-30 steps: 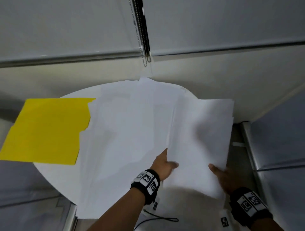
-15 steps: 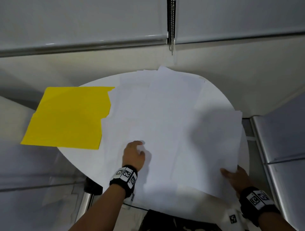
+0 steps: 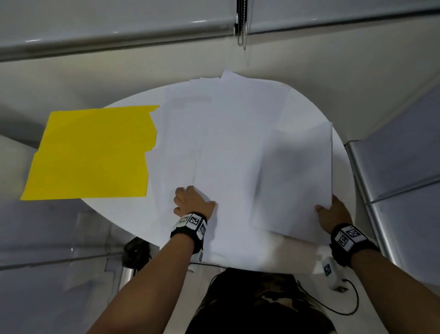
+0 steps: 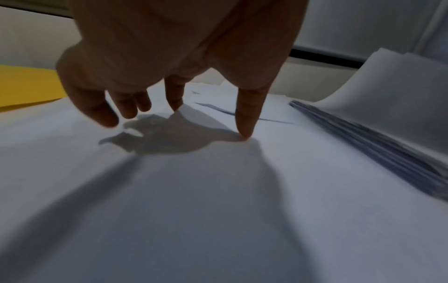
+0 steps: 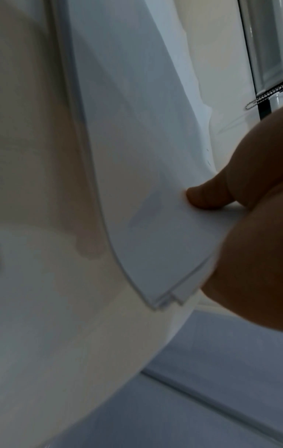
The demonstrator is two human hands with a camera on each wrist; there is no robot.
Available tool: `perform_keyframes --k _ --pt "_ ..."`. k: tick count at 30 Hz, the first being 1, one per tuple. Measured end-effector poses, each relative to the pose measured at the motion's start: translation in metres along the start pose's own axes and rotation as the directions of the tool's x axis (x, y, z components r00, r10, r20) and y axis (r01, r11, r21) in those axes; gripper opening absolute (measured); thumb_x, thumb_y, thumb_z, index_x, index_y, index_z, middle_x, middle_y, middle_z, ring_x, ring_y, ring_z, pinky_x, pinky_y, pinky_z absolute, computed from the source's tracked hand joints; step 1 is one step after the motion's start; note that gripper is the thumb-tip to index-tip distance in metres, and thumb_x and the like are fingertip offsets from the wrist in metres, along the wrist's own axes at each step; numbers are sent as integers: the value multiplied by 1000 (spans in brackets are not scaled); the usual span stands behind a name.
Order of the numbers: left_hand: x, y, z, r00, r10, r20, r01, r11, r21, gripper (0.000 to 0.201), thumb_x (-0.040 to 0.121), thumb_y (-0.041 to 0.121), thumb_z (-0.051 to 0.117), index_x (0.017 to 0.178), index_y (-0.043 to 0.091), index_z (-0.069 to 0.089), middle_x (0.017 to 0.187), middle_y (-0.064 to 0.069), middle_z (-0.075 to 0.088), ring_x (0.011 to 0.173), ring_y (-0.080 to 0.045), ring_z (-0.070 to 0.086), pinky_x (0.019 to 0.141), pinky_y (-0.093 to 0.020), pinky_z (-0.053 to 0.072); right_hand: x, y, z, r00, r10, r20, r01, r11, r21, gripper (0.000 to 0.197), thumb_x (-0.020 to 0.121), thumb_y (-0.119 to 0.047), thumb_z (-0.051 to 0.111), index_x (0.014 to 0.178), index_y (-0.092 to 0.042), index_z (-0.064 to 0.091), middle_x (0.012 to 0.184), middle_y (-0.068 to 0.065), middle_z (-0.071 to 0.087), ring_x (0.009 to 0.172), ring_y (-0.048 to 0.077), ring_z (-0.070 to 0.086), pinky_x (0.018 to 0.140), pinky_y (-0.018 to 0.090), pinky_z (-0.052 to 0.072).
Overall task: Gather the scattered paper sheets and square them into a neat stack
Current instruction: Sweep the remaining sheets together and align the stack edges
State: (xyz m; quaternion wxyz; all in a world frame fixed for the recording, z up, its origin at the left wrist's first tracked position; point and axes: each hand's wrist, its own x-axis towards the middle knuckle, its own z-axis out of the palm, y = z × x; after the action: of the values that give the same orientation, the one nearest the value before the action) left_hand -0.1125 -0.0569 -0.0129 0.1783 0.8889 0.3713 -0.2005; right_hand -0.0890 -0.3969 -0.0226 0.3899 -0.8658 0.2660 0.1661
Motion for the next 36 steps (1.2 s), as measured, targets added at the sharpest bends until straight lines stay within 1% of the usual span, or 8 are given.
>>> perform_keyframes --k 5,10,15,20,24,27,30,36 --pt "4 -4 -2 997 76 26 -71 984 -165 55 90 29 61 139 16 42 142 -9 37 128 -29 41 100 -40 39 0 1 0 1000 13 -8 -13 1000 -7 44 91 -7 58 133 0 49 128 24 57 116 40 54 100 38 40" --pt "6 -14 -13 974 190 123 -135 924 -359 49 97 23 54 142 14 38 140 -10 48 125 -31 50 96 -32 40 0 -1 1 1000 27 -5 -27 1000 -16 45 91 -8 57 134 -1 47 128 23 57 116 40 54 100 40 41" --pt "23 -34 -61 982 180 -51 -186 918 -350 47 92 20 63 136 6 52 134 -16 57 124 -32 53 101 -34 40 1 0 -2 1000 18 15 -18 999 -40 43 91 -10 58 133 -2 49 127 23 58 114 41 55 99 42 43" --pt "43 -61 -145 941 118 -318 -246 882 -401 35 82 25 77 110 6 68 110 -18 71 99 -35 66 78 -37 48 0 -2 -3 1000 17 12 -16 999 -45 43 91 -10 58 132 -1 50 126 24 58 113 41 55 97 40 42" --pt "45 -57 -200 888 98 -449 -362 752 -551 39 73 27 84 106 13 70 107 -10 73 94 -28 68 80 -38 53 -2 -3 -3 1000 18 14 -17 999 -36 41 91 -9 58 131 0 51 124 24 58 111 41 56 95 40 43" --pt "31 -33 -221 858 164 -486 -488 556 -673 41 73 20 85 110 13 70 107 -2 73 94 -19 69 77 -28 52 -1 -6 -5 1000 14 28 -13 999 -37 41 91 -10 58 130 -1 51 125 25 58 111 41 56 95 41 43" --pt "14 -1 -222 828 310 -467 -558 362 -747 41 78 15 81 117 14 67 111 2 73 101 -14 70 83 -30 54 -2 -5 -7 999 6 49 -5 999 -33 42 91 -11 59 131 -2 51 125 25 58 111 40 56 94 40 43" --pt "12 63 -154 824 502 -262 -481 375 -793 39 87 6 69 124 13 58 120 -2 69 111 -18 66 96 -41 51 5 -2 -17 991 9 132 -16 998 53 45 88 -10 65 131 -5 53 127 19 59 112 34 57 90 30 41"
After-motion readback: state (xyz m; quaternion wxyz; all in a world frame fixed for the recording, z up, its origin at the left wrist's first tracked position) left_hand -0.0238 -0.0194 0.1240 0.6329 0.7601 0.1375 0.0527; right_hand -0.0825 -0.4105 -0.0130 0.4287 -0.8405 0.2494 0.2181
